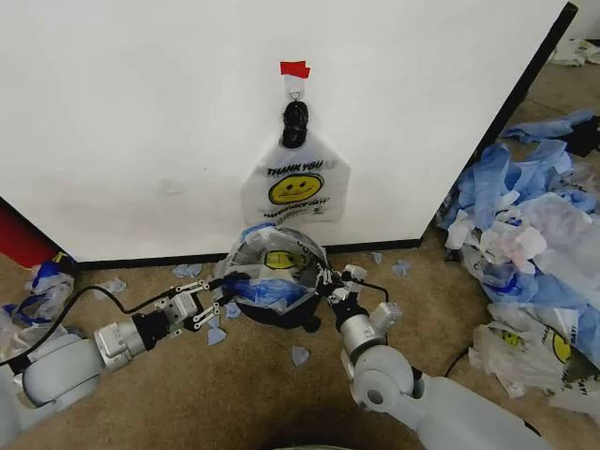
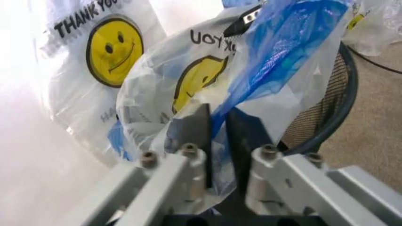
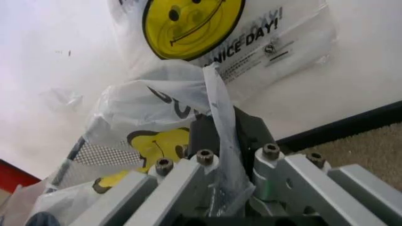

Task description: Pick up the garbage bag from the wall and place it over the trash bin.

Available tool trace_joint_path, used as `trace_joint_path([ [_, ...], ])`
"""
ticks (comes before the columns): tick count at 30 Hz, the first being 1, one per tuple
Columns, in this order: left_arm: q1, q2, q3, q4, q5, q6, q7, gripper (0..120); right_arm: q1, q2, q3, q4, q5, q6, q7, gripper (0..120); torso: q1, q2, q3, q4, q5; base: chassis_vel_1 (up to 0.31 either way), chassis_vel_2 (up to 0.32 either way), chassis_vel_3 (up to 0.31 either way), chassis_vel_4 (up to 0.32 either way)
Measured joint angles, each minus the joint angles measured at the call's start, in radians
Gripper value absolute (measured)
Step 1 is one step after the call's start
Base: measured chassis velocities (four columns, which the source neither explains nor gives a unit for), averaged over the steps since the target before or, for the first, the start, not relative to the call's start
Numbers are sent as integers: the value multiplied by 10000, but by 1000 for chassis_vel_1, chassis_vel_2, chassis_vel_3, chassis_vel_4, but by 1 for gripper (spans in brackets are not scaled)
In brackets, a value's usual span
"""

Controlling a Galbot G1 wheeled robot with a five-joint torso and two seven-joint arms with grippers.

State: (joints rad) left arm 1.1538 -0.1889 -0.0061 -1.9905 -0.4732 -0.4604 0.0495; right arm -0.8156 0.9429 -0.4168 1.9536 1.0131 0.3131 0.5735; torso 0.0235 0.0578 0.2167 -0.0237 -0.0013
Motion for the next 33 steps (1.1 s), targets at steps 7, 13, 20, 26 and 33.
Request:
trace_joint_path([
  [7,712,-24,-574,-221,186,-44,37,0,53,29,86,-72,54,5,-6,1,0,0,0,0,0,0,0,0,0],
  [13,1013,-85,-691,-471,369,-57,12,0,216,181,203,-110,203,-41,109,1,0,0,0,1,1,0,0,0,0],
  [20,1241,-170,-806,-663,667,-83,-71,0,350,302,360,-109,363,-135,287,1,0,0,0,0,0,0,0,0,0],
  [26,1465,-228,-976,-929,1141,-125,-184,0,466,379,373,-162,374,-148,404,1,0,0,0,0,1,0,0,0,0],
  [33,1729,-320,-1082,-1181,1549,-115,-240,0,649,441,372,-208,382,-168,591,1,0,0,0,0,2,0,0,0,0],
])
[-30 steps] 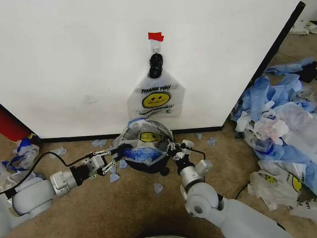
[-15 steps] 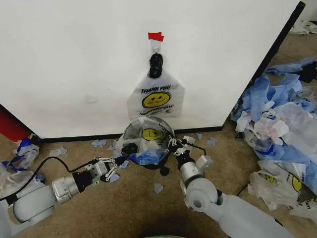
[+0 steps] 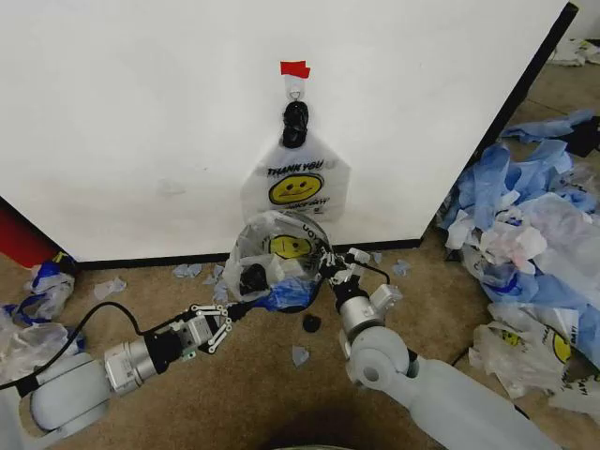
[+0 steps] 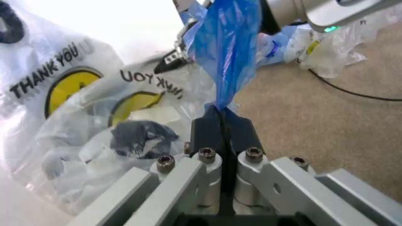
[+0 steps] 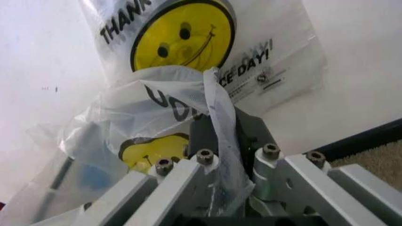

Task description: Pick up the garbage bag from the wall and place it over the trash bin.

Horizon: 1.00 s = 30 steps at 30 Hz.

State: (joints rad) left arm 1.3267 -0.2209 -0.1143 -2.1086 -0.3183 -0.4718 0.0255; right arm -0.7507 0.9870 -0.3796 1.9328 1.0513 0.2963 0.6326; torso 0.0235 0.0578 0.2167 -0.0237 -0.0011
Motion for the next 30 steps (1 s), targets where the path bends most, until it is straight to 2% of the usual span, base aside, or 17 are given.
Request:
trace_joint_path([
  [18,686,-1039,166,1194,910,-250,134,0,132,168,12,425,188,-64,343,1,0,0,0,1,-2,0,0,0,0],
  [30,636,-1763,404,2172,1392,-479,265,0,212,399,-170,708,247,-163,660,1,0,0,0,1,-1,0,0,0,0],
])
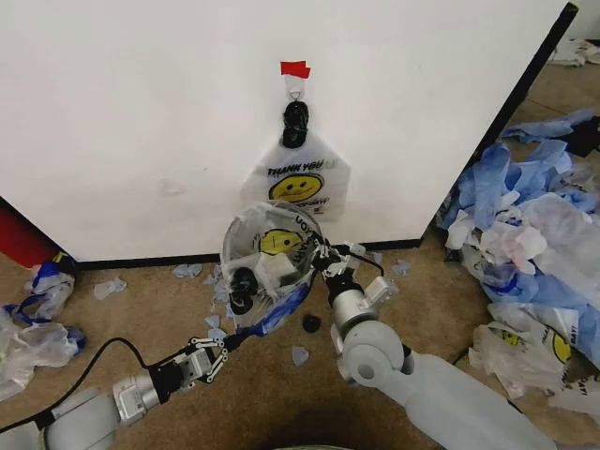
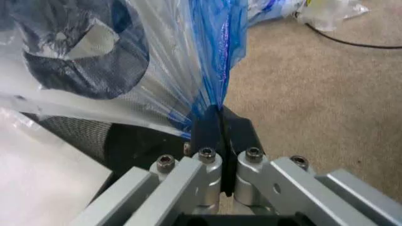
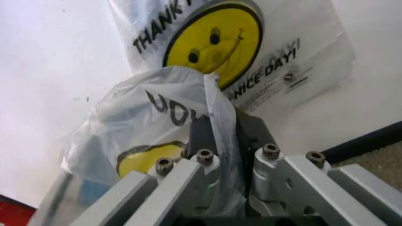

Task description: Pick up the garbage bag from the wall and place it over the trash bin.

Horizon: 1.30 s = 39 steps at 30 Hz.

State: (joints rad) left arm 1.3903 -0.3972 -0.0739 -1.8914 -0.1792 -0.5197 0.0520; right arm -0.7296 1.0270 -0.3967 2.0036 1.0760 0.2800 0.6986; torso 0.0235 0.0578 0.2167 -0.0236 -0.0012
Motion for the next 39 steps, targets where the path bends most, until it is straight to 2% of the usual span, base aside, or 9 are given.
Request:
trace_joint_path([
  [3,-69,-209,52,422,112,-115,9,0,-41,85,-68,122,12,-46,117,1,0,0,0,0,-1,0,0,0,0],
  [19,10,-687,76,1323,518,-302,-152,1,-395,187,-459,306,-48,-75,304,1,0,0,0,-1,0,0,0,0,0],
  [23,23,-890,140,1665,541,-347,-213,18,-434,149,-554,321,-82,-73,319,1,0,0,0,1,-1,0,0,0,0],
  [28,61,-868,126,1646,555,-392,-306,27,-455,113,-576,338,-117,-63,323,1,0,0,0,0,-2,0,0,0,0],
  [32,226,-529,-71,1390,510,-409,-455,46,-493,114,-598,227,-206,-31,286,1,0,0,0,-1,1,0,0,0,0],
  [34,264,-490,-101,1353,501,-412,-476,48,-502,116,-602,194,-217,-26,280,1,0,0,0,0,1,0,0,0,0],
  [38,582,-206,-307,1090,474,-414,-625,68,-546,54,-654,22,-259,28,180,1,0,0,0,0,0,0,0,0,0],
  [39,629,-158,-332,1063,471,-414,-642,69,-553,47,-653,2,-261,39,178,1,0,0,0,0,0,0,0,0,0],
])
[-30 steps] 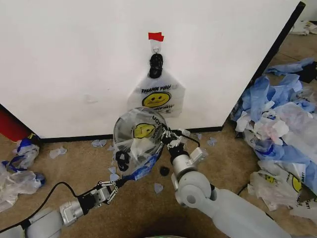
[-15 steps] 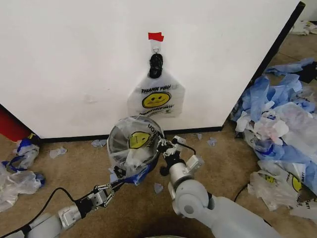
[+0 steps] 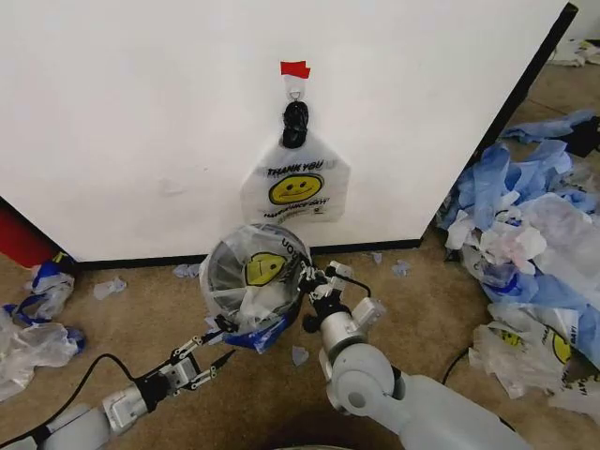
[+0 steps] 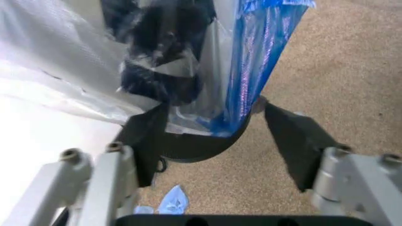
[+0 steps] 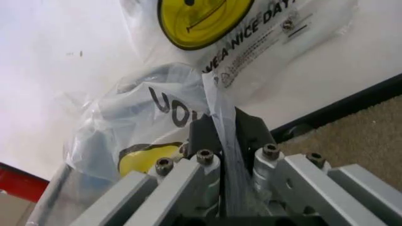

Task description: Pick up the garbage bag from the wall and place it over the trash bin.

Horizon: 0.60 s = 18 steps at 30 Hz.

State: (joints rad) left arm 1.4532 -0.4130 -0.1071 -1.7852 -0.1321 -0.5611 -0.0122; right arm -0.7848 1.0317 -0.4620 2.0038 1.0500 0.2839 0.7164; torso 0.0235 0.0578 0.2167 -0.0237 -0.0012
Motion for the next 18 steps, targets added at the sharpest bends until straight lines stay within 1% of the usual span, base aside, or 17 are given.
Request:
trace_joint_path([
  [1,87,76,-45,-40,-6,0,-36,74,-11,-7,0,-24,-2,8,-8,1,0,0,0,0,0,0,0,0,0],
  [2,87,76,-45,-40,-6,0,-36,74,-11,-7,0,-24,-2,8,-8,1,0,0,0,0,0,0,0,0,0],
  [4,303,233,-134,-131,-11,0,-97,84,-58,-13,0,-91,-26,49,-22,1,0,0,0,1,0,0,0,0,0],
  [7,641,427,-301,-274,-18,-2,-214,95,-158,-18,12,-193,-49,128,-35,1,0,0,0,1,0,0,0,0,0],
  [12,964,557,-619,-324,-87,-21,-274,100,-377,-16,-47,-273,-56,200,-57,1,0,0,-1,0,0,0,0,0,0],
  [18,984,601,-703,-259,-249,-33,-310,100,-552,58,-408,-559,-93,356,-236,1,0,0,0,0,0,0,0,0,0],
])
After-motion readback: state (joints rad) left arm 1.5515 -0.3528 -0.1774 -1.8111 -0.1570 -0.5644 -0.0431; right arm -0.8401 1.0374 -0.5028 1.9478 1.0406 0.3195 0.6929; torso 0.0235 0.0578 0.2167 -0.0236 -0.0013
